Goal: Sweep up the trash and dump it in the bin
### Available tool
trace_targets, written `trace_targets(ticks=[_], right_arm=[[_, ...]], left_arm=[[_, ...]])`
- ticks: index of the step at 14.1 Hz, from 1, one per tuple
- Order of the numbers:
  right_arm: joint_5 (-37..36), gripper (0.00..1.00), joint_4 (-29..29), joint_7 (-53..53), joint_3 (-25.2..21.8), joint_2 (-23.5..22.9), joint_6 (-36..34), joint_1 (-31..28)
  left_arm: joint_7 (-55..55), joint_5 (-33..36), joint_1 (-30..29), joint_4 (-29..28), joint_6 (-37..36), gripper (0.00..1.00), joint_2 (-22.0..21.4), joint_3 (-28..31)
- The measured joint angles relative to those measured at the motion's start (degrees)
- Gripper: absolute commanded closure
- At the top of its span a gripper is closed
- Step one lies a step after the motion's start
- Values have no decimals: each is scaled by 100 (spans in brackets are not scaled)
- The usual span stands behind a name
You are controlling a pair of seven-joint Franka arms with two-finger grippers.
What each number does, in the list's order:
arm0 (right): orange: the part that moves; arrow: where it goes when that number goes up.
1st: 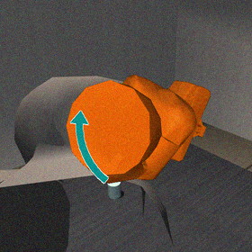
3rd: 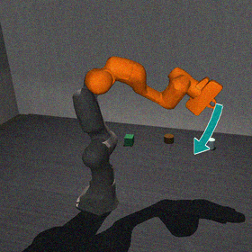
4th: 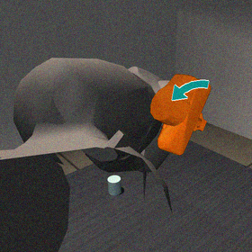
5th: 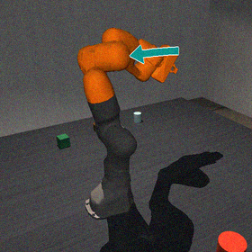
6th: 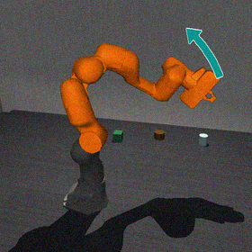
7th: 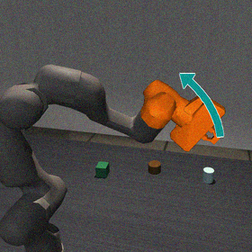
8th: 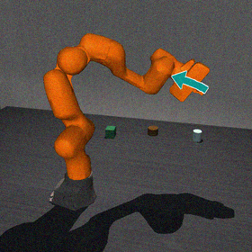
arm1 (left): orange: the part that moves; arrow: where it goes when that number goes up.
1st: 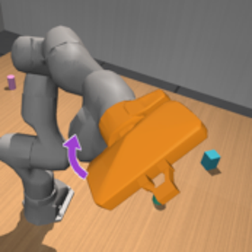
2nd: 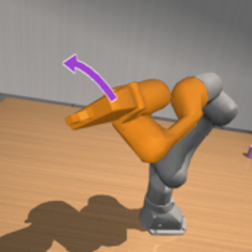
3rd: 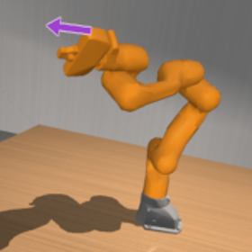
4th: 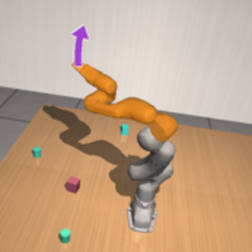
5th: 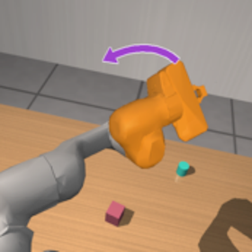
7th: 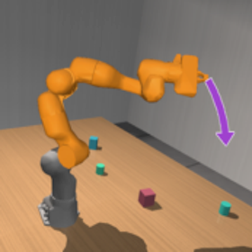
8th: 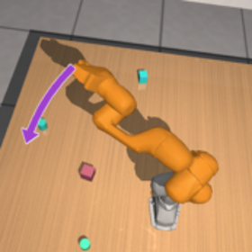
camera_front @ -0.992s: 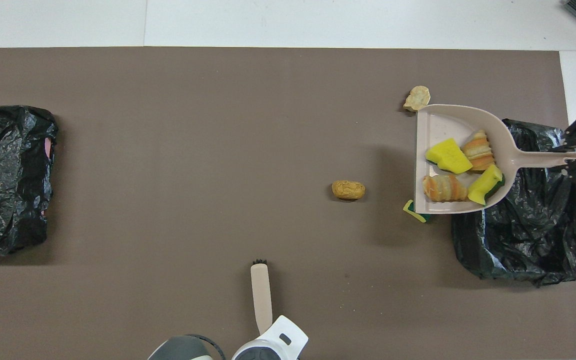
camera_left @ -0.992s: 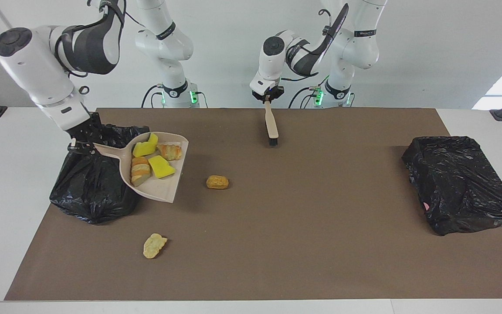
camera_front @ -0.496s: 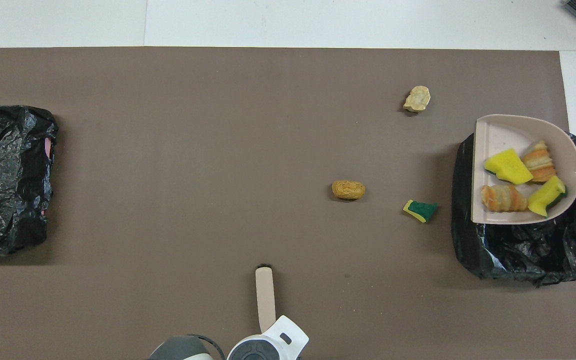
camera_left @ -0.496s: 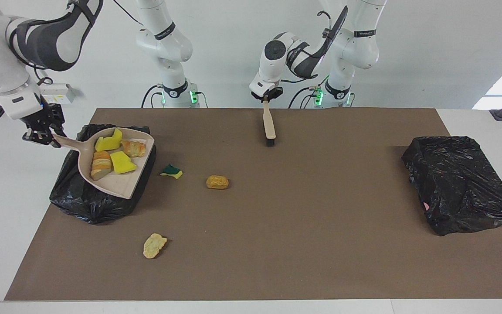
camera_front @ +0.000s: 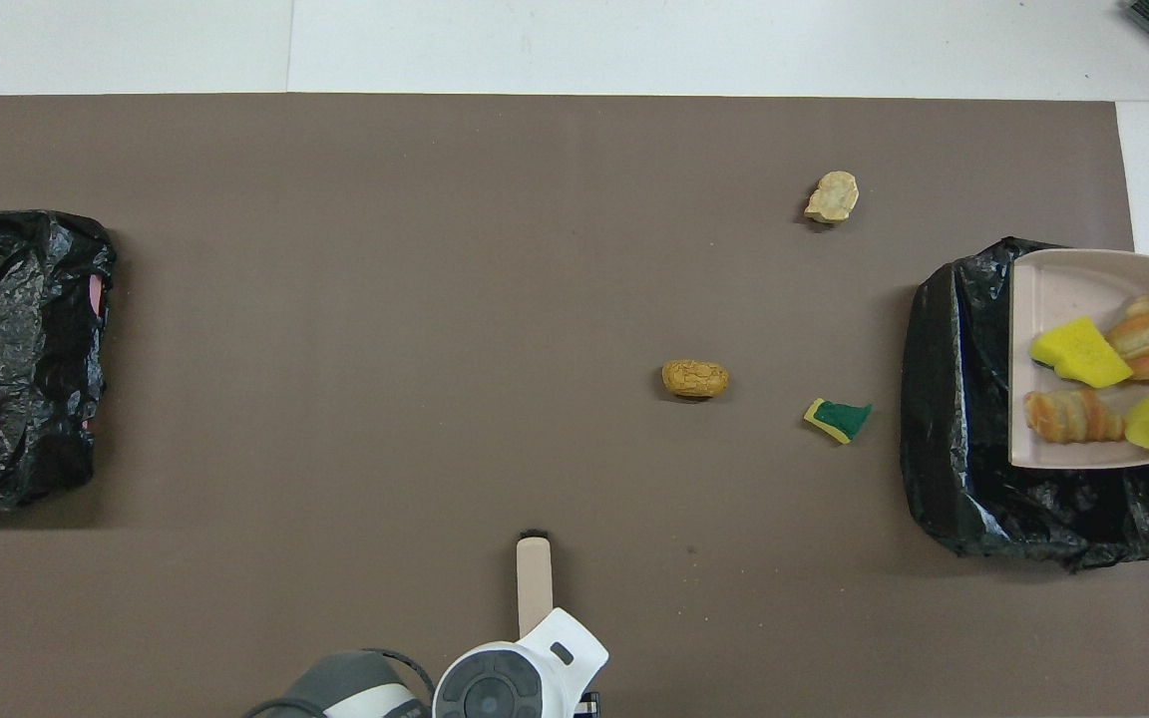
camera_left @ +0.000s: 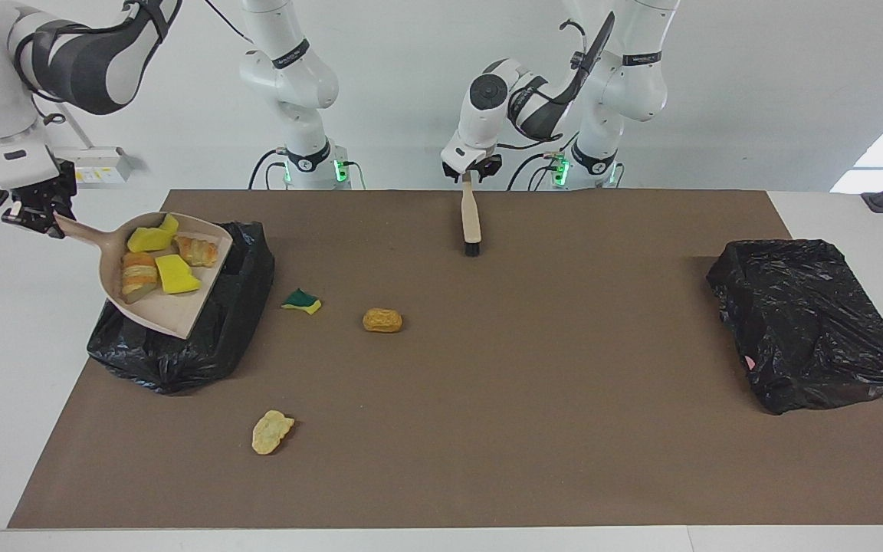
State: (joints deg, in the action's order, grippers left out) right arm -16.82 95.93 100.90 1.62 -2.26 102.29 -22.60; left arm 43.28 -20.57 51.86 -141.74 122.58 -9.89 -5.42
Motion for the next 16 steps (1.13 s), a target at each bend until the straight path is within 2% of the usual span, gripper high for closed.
trace_targets(ticks=[4,7,10,16], right_arm=[[-749,100,212,-617,11,121,0,-11],[-1038,100,615,-1046,62,357,0,4],[-1254,100,841,-1319,100,521,2,79],[-1621,100,885,-1489,109,564,2,153]], left_arm=[[-242,1110,-736,894,-264,0,242,50],[-1083,1268,-1628,1773,-514,0,434,80],[-1943,1374,-2463,2649,-1295,0,456,112],[-3021,1694,-3453,4040,-2928,0,413,146]])
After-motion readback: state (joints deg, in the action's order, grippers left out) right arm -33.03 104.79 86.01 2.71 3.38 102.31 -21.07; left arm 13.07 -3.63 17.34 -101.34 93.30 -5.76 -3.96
